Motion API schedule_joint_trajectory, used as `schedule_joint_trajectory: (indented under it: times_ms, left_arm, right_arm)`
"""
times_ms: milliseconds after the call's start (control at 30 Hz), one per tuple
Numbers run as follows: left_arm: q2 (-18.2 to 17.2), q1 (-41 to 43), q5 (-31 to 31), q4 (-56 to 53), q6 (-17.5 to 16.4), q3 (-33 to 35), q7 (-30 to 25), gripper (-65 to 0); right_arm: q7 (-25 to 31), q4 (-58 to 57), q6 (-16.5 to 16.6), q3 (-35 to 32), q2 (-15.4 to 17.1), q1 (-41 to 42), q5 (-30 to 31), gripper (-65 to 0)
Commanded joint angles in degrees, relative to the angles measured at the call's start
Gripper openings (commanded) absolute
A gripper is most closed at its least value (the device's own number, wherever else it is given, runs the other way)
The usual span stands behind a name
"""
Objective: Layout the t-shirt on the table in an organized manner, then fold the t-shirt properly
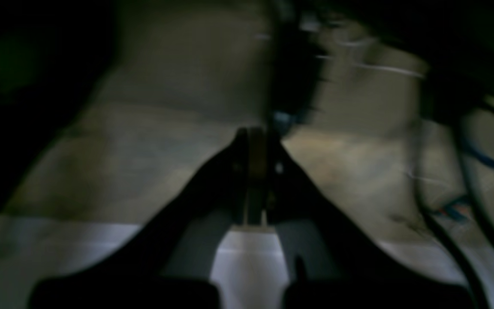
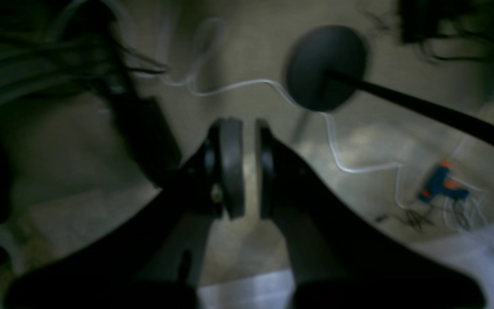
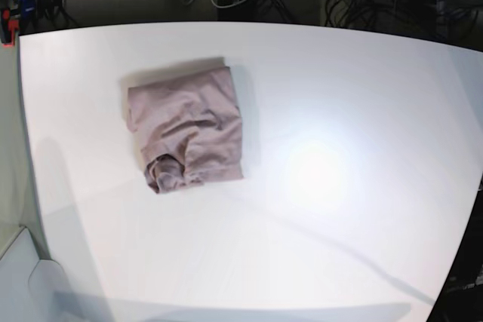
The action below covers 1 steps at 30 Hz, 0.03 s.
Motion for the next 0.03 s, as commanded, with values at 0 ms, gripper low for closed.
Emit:
schedule_joint_trajectory:
  times_ms: [0]
  left_arm:
    - [0.0, -0.5, -0.2, -0.1, 0.8, -0.2, -0.2, -64.1]
  right_arm:
    - [0.4, -0.2, -1.1, 0.0, -0.3, -0.7, -0.2, -60.3]
